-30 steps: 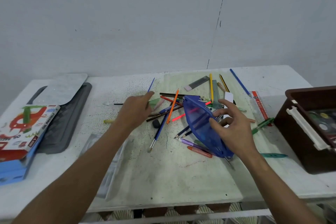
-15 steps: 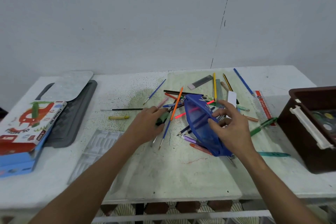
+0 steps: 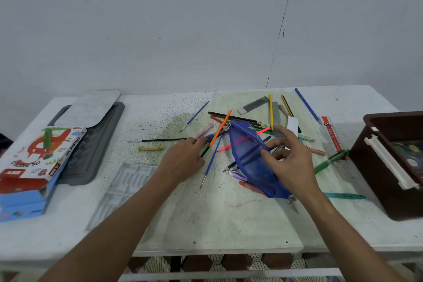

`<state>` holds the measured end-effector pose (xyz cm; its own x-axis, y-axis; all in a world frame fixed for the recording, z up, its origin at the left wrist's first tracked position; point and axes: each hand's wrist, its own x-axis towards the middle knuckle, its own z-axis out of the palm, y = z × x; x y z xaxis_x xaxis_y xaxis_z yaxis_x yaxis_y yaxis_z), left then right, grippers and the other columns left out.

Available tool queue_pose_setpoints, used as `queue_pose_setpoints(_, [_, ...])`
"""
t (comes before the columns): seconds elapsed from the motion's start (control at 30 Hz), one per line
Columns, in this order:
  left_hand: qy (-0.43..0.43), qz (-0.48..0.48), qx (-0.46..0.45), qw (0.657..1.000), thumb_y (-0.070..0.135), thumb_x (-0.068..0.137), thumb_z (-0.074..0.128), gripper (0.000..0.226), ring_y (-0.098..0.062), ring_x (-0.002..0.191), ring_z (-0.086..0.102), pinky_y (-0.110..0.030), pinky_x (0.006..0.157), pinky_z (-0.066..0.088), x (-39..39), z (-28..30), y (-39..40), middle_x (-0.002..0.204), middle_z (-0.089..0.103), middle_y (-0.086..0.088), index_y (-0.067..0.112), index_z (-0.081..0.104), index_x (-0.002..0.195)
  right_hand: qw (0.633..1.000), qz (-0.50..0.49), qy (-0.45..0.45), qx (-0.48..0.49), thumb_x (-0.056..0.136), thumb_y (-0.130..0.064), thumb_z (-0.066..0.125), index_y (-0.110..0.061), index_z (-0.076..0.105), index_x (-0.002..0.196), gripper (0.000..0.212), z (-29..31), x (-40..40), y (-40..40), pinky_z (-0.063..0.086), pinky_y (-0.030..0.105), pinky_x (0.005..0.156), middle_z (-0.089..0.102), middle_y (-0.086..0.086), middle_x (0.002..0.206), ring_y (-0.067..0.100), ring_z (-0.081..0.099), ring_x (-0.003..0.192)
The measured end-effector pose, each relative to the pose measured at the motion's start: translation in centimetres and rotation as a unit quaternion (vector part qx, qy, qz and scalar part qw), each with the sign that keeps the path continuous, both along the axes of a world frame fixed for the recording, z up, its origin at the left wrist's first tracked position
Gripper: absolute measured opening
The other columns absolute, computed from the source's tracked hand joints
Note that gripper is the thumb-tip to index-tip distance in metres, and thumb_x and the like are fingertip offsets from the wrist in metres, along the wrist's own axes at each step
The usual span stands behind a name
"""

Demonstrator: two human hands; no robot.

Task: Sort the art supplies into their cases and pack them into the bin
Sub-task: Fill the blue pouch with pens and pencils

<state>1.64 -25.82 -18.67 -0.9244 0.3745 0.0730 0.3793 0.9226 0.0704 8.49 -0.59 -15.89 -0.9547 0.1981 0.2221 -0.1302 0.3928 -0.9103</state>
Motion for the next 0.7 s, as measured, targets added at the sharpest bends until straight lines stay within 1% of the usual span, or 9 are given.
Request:
queue_pose_setpoints(0.07, [-0.003, -0.015, 0.012, 1.0, 0.023, 0.087, 0.048, 0.07, -0.023, 0.087, 0.057, -0.032, 0.064, 0.05, -0.1, -0.1, -0.4, 0.108, 0.057, -0.004, 0.028, 0.017, 0.149, 1.0, 0.001, 0.0, 0.001, 0.08, -0.01, 0.072, -0.033, 0.051, 0.125, 0.055, 0.0, 0.0, 0.0, 0.055, 0.026, 0.063, 0.066, -0.006, 0.085, 0.013, 0.059, 0.06])
queue_pose_setpoints(0.1, [-0.004, -0.028, 0.016, 0.999, 0.022, 0.087, 0.048, 0.069, -0.023, 0.085, 0.056, -0.032, 0.064, 0.05, -0.2, -0.2, -0.6, 0.104, 0.056, -0.003, 0.03, 0.018, 0.149, 1.0, 0.0, 0.001, 0.0, 0.081, -0.01, 0.072, -0.033, 0.05, 0.125, 0.055, 0.0, 0.0, 0.0, 0.055, 0.026, 0.063, 0.066, -0.006, 0.085, 0.013, 0.059, 0.06])
queue_pose_setpoints(0.13, [-0.001, -0.041, 0.016, 0.999, 0.022, 0.088, 0.047, 0.063, -0.023, 0.082, 0.057, -0.033, 0.064, 0.051, -0.5, -0.3, -1.0, 0.103, 0.056, -0.003, 0.029, 0.027, 0.147, 1.0, -0.001, 0.001, 0.0, 0.081, -0.01, 0.072, -0.033, 0.05, 0.125, 0.055, 0.0, 0.0, 0.0, 0.055, 0.025, 0.063, 0.066, -0.006, 0.085, 0.012, 0.059, 0.06])
queue_pose_setpoints(0.2, [0.003, -0.063, 0.027, 0.998, 0.02, 0.088, 0.048, 0.041, -0.024, 0.077, 0.058, -0.036, 0.066, 0.053, -1.1, -0.5, -1.8, 0.102, 0.059, -0.006, 0.019, 0.055, 0.128, 1.0, -0.002, 0.002, -0.001, 0.081, -0.01, 0.072, -0.033, 0.05, 0.126, 0.055, -0.1, -0.1, 0.0, 0.054, 0.024, 0.062, 0.066, -0.005, 0.085, 0.013, 0.059, 0.06])
queue_pose_setpoints(0.27, [-0.012, -0.059, 0.065, 0.996, 0.019, 0.086, 0.051, 0.031, -0.024, 0.077, 0.061, -0.038, 0.07, 0.055, -1.4, -0.6, -2.5, 0.103, 0.061, -0.007, 0.013, 0.066, 0.113, 1.0, -0.003, -0.001, 0.003, 0.08, -0.01, 0.072, -0.031, 0.051, 0.127, 0.055, -0.1, -0.1, 0.0, 0.054, 0.024, 0.062, 0.066, -0.005, 0.086, 0.013, 0.06, 0.06])
queue_pose_setpoints(0.4, [-0.047, -0.025, 0.136, 0.989, 0.018, 0.084, 0.061, 0.032, -0.017, 0.092, 0.061, -0.024, 0.083, 0.047, -1.5, -0.3, -3.2, 0.112, 0.062, -0.001, 0.014, 0.067, 0.115, 1.0, -0.002, -0.003, -0.001, 0.08, -0.009, 0.072, -0.025, 0.051, 0.13, 0.056, 0.0, -0.3, 0.0, 0.053, 0.023, 0.062, 0.067, -0.004, 0.085, 0.009, 0.057, 0.059])
queue_pose_setpoints(0.5, [-0.051, 0.029, 0.231, 0.971, 0.015, 0.082, 0.069, 0.025, -0.011, 0.087, 0.06, -0.016, 0.081, 0.044, -1.3, 0.1, -3.7, 0.104, 0.068, 0.0, 0.016, 0.072, 0.107, 1.0, -0.001, -0.002, -0.006, 0.08, -0.009, 0.072, -0.023, 0.051, 0.131, 0.057, 0.0, -0.4, 0.0, 0.053, 0.023, 0.062, 0.067, -0.004, 0.084, 0.008, 0.056, 0.057])
queue_pose_setpoints(0.6, [-0.072, 0.059, 0.312, 0.945, 0.014, 0.08, 0.072, 0.022, -0.004, 0.08, 0.064, -0.02, 0.081, 0.053, -0.6, 1.0, -3.1, 0.095, 0.07, 0.005, 0.02, 0.072, 0.102, 1.0, -0.005, -0.002, -0.013, 0.08, -0.008, 0.072, -0.023, 0.051, 0.131, 0.057, 0.3, -0.3, 0.0, 0.052, 0.022, 0.063, 0.067, -0.003, 0.085, 0.008, 0.057, 0.058])
queue_pose_setpoints(0.7, [-0.07, 0.047, 0.359, 0.93, 0.016, 0.079, 0.072, 0.018, 0.0, 0.077, 0.066, -0.022, 0.079, 0.055, 0.1, 3.2, -0.9, 0.087, 0.071, 0.011, 0.023, 0.073, 0.096, 1.0, -0.012, -0.001, -0.017, 0.08, -0.007, 0.072, -0.021, 0.051, 0.131, 0.056, 0.5, -0.3, 0.1, 0.052, 0.019, 0.062, 0.067, -0.002, 0.085, 0.006, 0.056, 0.057])
